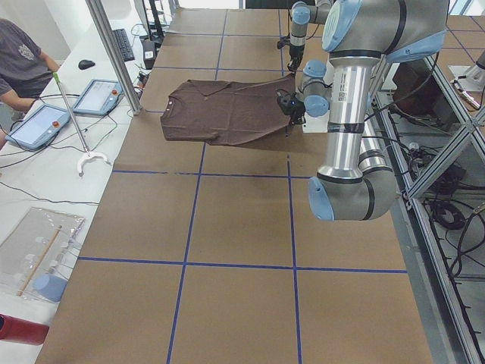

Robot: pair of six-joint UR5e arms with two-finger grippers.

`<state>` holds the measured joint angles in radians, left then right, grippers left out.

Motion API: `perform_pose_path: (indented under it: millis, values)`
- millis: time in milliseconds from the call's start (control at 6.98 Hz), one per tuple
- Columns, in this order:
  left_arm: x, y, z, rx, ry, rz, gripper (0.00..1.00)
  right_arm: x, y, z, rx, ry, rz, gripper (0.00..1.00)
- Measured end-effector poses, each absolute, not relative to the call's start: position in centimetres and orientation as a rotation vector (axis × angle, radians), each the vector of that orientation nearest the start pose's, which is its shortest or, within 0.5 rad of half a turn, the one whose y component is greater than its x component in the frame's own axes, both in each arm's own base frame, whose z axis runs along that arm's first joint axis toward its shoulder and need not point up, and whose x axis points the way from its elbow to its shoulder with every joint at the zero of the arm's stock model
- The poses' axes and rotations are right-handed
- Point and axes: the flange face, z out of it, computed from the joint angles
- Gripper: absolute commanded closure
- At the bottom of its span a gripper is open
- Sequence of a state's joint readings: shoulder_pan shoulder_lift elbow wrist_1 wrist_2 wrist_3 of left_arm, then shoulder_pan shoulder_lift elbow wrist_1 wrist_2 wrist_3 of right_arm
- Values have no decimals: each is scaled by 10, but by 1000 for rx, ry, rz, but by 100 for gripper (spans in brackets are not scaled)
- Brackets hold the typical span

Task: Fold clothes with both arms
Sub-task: 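Lift the hem with both grippers and fold it over onto the collar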

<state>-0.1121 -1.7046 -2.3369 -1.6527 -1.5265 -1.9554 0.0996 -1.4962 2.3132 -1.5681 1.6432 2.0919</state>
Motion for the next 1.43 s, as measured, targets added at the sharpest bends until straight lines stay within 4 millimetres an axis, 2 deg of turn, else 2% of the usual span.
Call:
perform_pose_path:
  millis: [143, 287, 430, 573, 717, 860, 1003, 1146, 1290, 1433]
  values:
    - [405, -193, 230, -98, 1020, -460, 100, -410, -186, 289, -214, -806, 592, 100]
    - [400, -220, 211, -46, 1057, -440, 100, -398, -214, 285, -172, -820, 626, 100]
    - [411, -265, 203, 27, 1056, -427, 100, -396, -249, 277, -119, -841, 640, 100]
    - [432, -323, 206, 98, 1021, -429, 100, -405, -301, 269, -64, -846, 648, 100]
    - [444, -388, 216, 169, 1002, -442, 100, -416, -363, 265, -25, -829, 659, 100]
    - [454, -453, 237, 222, 1006, -470, 100, -417, -434, 266, 9, -794, 659, 100]
    - [460, -512, 262, 273, 1012, -488, 100, -416, -495, 276, 40, -741, 641, 100]
    - [455, -564, 278, 330, 997, -494, 100, -422, -550, 287, 62, -703, 630, 100]
    - [448, -603, 287, 365, 969, -503, 100, -432, -598, 293, 80, -694, 635, 100]
    - [448, -632, 297, 389, 944, -512, 100, -442, -636, 305, 92, -691, 642, 100]
